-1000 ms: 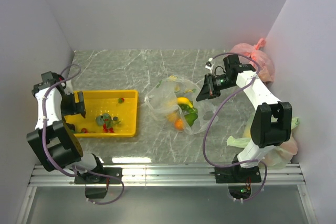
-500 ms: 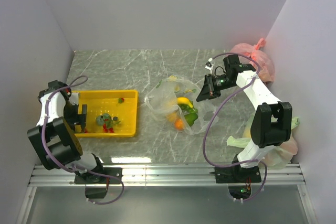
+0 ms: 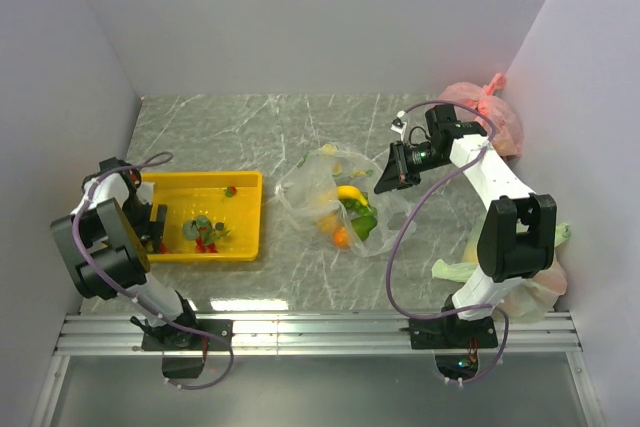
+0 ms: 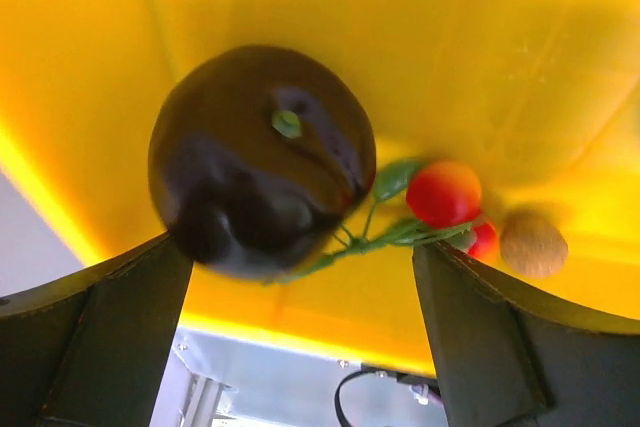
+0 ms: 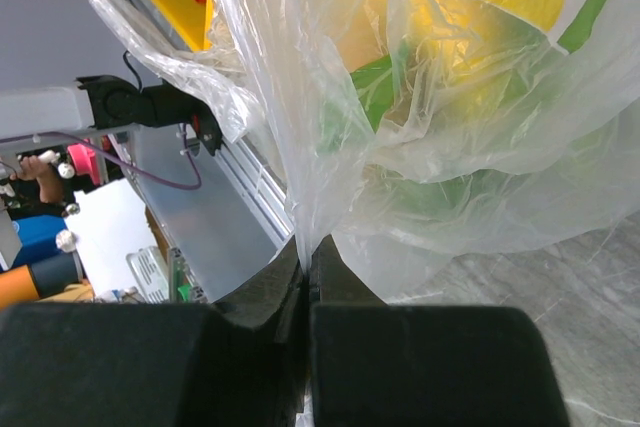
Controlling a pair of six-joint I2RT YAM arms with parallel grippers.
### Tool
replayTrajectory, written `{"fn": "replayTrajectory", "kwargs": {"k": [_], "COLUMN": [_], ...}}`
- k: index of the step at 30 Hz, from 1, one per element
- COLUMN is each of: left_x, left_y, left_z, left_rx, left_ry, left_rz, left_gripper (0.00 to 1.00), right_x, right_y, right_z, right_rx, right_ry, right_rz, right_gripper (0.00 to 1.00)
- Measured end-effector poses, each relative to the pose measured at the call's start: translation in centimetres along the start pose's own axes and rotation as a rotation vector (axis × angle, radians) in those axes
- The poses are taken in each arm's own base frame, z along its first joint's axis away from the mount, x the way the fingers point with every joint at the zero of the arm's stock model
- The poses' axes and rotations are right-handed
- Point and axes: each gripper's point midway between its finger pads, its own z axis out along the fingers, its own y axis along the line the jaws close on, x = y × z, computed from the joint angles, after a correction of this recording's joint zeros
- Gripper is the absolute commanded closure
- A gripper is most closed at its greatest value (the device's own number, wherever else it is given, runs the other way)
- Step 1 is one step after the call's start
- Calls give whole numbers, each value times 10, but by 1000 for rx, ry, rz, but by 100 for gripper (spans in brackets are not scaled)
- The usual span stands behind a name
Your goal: Place the fake fruits into the plastic bag and tie a complex knot
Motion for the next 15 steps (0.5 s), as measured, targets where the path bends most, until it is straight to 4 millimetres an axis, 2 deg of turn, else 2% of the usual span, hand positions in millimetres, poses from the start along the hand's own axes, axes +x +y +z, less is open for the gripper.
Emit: {"fn": "replayTrajectory", "kwargs": {"k": [7, 10, 12, 15], "left_x": [-10, -18, -26, -37], "left_y": [-5, -9, -12, -17], "left_z": [19, 24, 24, 24], "left_rx": [33, 46, 56, 71], "left_ry": [26, 21, 14, 1], "left_rz": [12, 27, 40, 61], "left_gripper": [12, 21, 30, 37], "right_x": [0, 0, 0, 0], "right_y": [0, 0, 0, -1], "right_z": [0, 0, 0, 0], "right_rx": [3, 3, 4, 5], "right_ry": [0, 0, 0, 0], "right_rz": [4, 4, 4, 5], "right_gripper": [100, 100, 100, 100]}}
